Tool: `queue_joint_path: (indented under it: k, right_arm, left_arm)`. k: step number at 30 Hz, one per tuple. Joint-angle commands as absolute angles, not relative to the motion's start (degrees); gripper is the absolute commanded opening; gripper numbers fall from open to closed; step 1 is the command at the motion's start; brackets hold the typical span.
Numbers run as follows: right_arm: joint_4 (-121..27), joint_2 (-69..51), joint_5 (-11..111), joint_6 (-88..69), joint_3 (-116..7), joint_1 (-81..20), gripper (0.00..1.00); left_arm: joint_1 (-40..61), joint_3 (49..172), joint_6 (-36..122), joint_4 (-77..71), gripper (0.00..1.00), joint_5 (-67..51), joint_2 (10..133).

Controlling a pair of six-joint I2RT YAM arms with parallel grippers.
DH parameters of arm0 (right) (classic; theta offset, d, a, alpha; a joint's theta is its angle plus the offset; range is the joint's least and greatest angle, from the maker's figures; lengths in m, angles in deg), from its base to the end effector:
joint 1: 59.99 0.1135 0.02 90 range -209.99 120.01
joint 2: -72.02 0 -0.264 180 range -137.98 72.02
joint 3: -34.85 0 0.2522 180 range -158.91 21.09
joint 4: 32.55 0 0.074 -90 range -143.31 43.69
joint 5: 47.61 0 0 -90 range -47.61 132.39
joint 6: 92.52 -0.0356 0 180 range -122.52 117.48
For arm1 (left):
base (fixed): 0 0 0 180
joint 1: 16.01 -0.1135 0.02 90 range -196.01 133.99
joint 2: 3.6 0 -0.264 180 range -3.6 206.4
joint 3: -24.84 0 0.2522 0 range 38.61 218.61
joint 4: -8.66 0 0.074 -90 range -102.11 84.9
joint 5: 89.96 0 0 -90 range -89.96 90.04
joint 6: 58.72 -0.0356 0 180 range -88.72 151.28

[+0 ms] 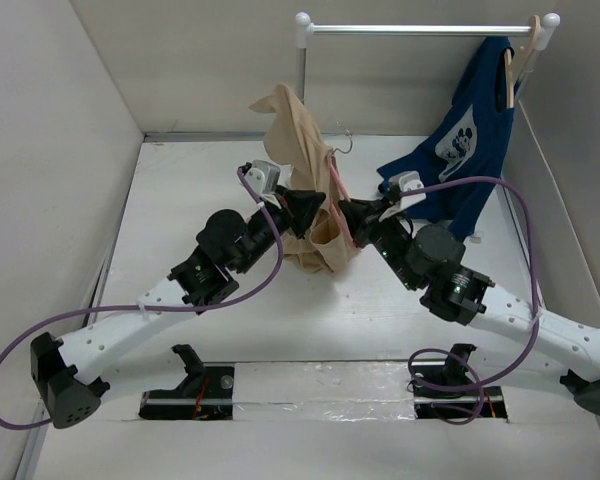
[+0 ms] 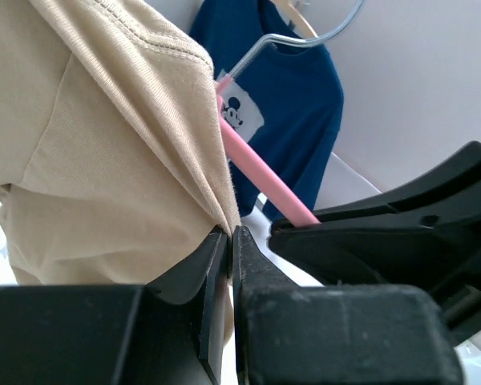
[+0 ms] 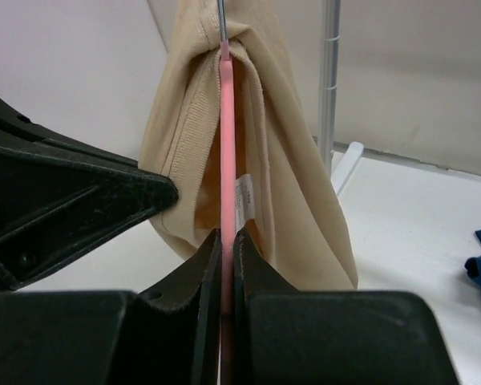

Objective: Place the t-shirt on the hanger

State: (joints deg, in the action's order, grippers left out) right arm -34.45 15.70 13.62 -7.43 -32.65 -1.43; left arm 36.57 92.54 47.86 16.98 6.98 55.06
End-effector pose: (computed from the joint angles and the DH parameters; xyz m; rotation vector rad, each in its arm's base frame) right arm 0.1319 0.1829 0.3991 -0.2530 1.4304 0.5573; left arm 0.1469 -0.1849 0.4112 0.3057 1.2949 -0.9575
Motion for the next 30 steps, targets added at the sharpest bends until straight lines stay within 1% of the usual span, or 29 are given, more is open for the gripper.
queue_joint_path:
  k: [1, 2, 3, 4, 5, 6, 8, 14, 16, 17, 22, 24, 27, 29, 30]
  right_arm:
    - [-20.9, 16.3, 13.1, -7.9, -35.5, -1.8, 0.0]
    - [-21.5, 16.7, 13.6, -8.0, -35.5, -1.8, 0.0]
    - [-22.0, 17.3, 14.3, -8.6, -35.3, -1.8, 0.0]
    - [-23.0, 18.9, 15.1, -8.8, -34.8, -1.8, 0.0]
    - [-23.6, 19.7, 15.1, -9.4, -33.6, -1.8, 0.0]
    - [-24.2, 20.6, 15.1, -10.0, -33.1, -1.8, 0.0]
    - [-26.8, 22.3, 15.8, -10.9, -31.9, -1.8, 0.0]
    - [-30.0, 25.4, 18.0, -13.4, -29.4, -1.8, 0.0]
    - [-30.8, 26.6, 18.3, -14.2, -28.7, -1.8, 0.0]
    - [-30.9, 27.0, 18.4, -14.2, -28.4, -1.8, 0.0]
    - [-32.4, 27.2, 19.1, -14.9, -28.4, -1.8, 0.0]
    - [-31.8, 27.2, 19.5, -15.3, -27.8, -1.8, 0.0]
    - [-32.2, 27.3, 19.6, -15.5, -27.9, -1.8, 0.0]
    - [-31.7, 27.3, 19.5, -15.6, -27.8, -1.8, 0.0]
    - [-31.7, 27.1, 19.6, -15.6, -28.0, -1.3, 0.0]
  left_arm:
    - [37.2, 94.3, 49.5, 14.0, 0.0, 2.7, 53.4]
    - [37.2, 94.4, 49.4, 13.4, 0.0, 4.2, 52.1]
    - [37.2, 94.5, 49.0, 13.1, 0.03, 5.9, 51.3]
    - [37.2, 94.7, 48.9, 12.9, 0.13, 9.1, 50.5]
    - [37.2, 95.4, 48.7, 12.7, 0.34, 10.4, 49.4]
    - [37.2, 96.1, 48.3, 12.4, 0.42, 11.5, 49.1]
    - [37.2, 99.1, 48.3, 12.1, 0.5, 14.0, 49.7]
    - [37.2, 108.5, 48.9, 13.3, 0.51, 19.7, 56.3]
    - [37.2, 111.0, 48.3, 14.1, 0.53, 21.7, 58.5]
    - [36.6, 113.6, 47.9, 14.2, 0.55, 21.6, 60.8]
    - [35.4, 121.3, 46.2, 11.8, 0.56, 20.4, 67.0]
    - [34.8, 124.9, 46.2, 8.9, 0.53, 21.1, 70.0]
    - [34.2, 125.9, 46.5, 8.3, 0.48, 22.9, 71.7]
    - [34.2, 126.3, 47.1, 7.7, 0.44, 24.3, 72.4]
    - [33.6, 126.1, 47.7, 7.7, 0.4, 24.4, 72.4]
